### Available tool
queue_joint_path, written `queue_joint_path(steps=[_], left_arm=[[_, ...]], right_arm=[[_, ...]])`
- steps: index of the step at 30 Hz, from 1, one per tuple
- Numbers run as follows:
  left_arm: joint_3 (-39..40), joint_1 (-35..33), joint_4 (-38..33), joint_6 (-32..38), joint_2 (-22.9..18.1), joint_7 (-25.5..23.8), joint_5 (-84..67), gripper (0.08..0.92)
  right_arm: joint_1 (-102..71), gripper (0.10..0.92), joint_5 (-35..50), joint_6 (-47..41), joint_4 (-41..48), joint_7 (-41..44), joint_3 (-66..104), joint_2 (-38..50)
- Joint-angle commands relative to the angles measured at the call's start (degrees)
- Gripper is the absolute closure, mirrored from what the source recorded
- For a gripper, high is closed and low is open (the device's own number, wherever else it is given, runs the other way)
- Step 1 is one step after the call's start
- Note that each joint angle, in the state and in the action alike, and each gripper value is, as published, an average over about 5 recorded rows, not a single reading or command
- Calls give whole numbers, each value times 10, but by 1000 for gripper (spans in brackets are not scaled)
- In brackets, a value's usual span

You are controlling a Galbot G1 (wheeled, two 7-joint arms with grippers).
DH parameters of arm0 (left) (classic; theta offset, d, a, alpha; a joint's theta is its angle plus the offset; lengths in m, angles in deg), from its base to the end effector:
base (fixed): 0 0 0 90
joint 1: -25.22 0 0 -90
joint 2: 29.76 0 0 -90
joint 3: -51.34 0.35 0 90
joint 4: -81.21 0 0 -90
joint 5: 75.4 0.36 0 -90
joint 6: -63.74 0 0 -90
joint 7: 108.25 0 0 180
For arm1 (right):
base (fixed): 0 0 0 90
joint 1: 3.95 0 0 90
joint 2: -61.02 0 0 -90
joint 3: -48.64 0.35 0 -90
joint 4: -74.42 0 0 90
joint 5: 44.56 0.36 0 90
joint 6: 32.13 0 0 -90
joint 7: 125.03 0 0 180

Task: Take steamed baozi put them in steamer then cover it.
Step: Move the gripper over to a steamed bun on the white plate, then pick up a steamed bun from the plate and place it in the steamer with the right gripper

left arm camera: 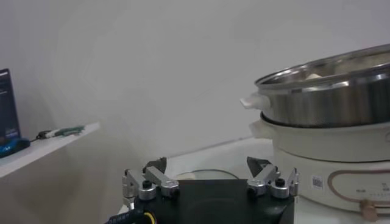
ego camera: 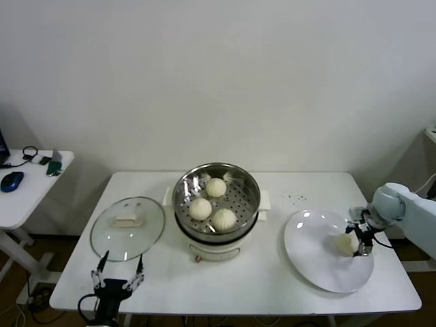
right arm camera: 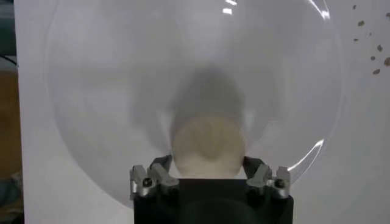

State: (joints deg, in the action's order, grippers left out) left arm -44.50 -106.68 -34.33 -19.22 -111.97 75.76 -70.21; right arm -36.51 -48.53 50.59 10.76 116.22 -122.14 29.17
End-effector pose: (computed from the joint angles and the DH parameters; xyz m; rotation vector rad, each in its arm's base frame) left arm 0.1146 0.0591 -0.3561 0.0751 -2.9677 -0.3950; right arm 0.4825 -0.2649 -0.2468 1.1405 -1.2820 1.2364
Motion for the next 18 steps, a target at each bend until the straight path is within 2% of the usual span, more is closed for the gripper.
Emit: queue_joint_path(steps=[1,10,18], left_arm=[[1,0,-1,0,0,0,1,177],[3,-1,-3,1,-2,0,0,177],[12,-1,-10,0,-3,0,0,177]], right_arm=[[3,281,24,-3,7,4,-1,-5],[63,307,94,-27,-5,-12,-50,-1],[313,313,263,-62,-4,-23,-243,-54]])
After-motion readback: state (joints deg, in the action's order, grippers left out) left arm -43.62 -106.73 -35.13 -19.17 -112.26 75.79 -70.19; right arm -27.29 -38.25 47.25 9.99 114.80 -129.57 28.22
